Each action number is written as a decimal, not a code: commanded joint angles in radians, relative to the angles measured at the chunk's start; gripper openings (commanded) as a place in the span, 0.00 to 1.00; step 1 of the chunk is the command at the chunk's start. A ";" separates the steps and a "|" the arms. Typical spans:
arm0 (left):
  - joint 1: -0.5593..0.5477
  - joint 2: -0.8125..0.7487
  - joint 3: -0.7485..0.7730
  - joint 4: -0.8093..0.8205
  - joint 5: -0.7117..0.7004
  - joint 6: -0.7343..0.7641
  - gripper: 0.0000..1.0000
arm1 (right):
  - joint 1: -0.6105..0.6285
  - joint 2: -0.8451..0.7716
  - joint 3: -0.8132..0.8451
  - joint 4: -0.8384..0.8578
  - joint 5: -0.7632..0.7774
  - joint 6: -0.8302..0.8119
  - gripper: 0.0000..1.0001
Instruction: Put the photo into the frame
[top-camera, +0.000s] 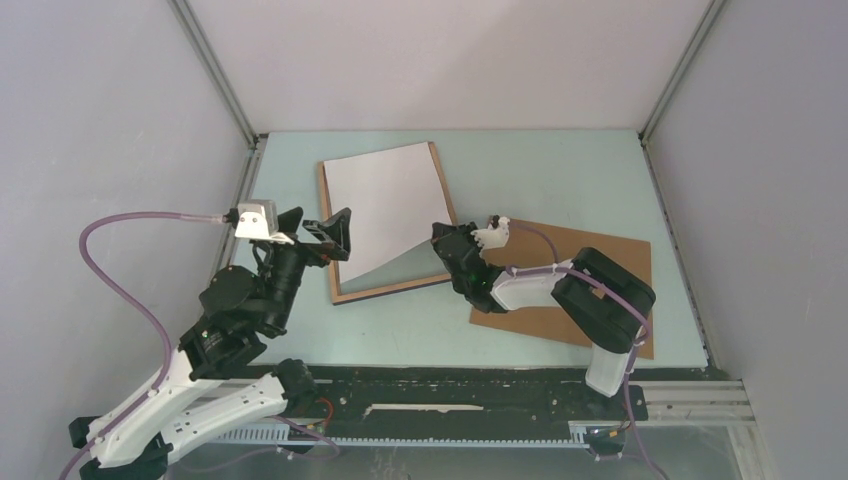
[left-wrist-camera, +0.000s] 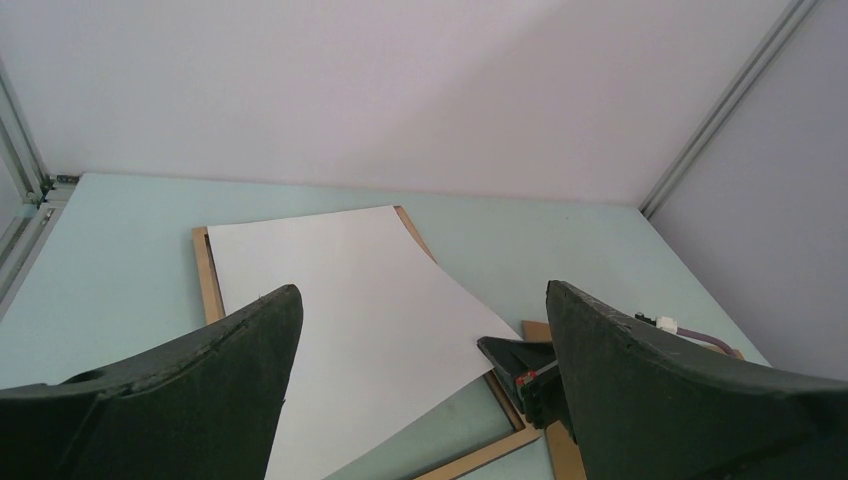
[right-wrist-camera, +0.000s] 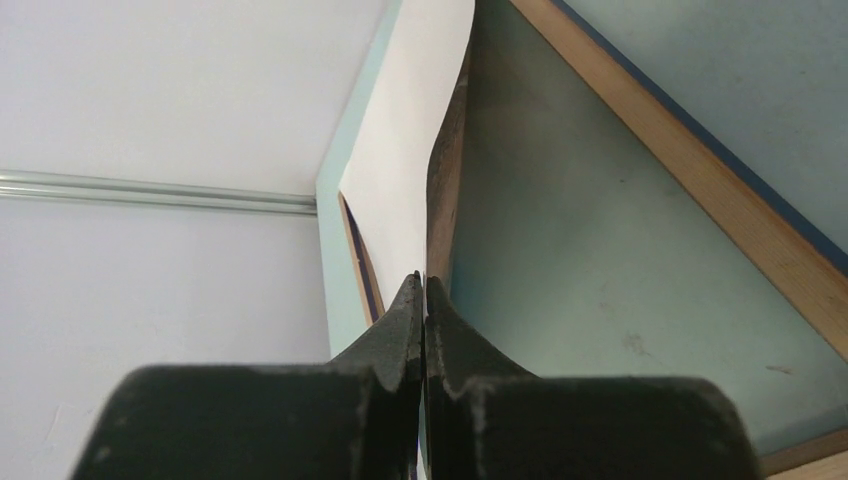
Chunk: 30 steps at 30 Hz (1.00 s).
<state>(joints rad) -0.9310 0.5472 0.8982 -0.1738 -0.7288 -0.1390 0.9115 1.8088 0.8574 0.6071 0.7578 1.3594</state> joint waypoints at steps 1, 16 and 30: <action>0.007 0.003 -0.014 0.031 0.006 0.011 1.00 | 0.010 -0.059 -0.003 -0.068 0.062 0.040 0.00; 0.008 0.001 -0.013 0.028 0.013 0.006 1.00 | 0.000 -0.076 -0.024 -0.120 -0.002 0.114 0.00; 0.009 0.008 -0.013 0.026 0.017 0.004 1.00 | -0.013 -0.027 -0.026 -0.056 -0.009 0.105 0.00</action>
<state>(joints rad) -0.9306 0.5476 0.8982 -0.1738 -0.7216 -0.1394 0.9077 1.7695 0.8326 0.5072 0.7197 1.4574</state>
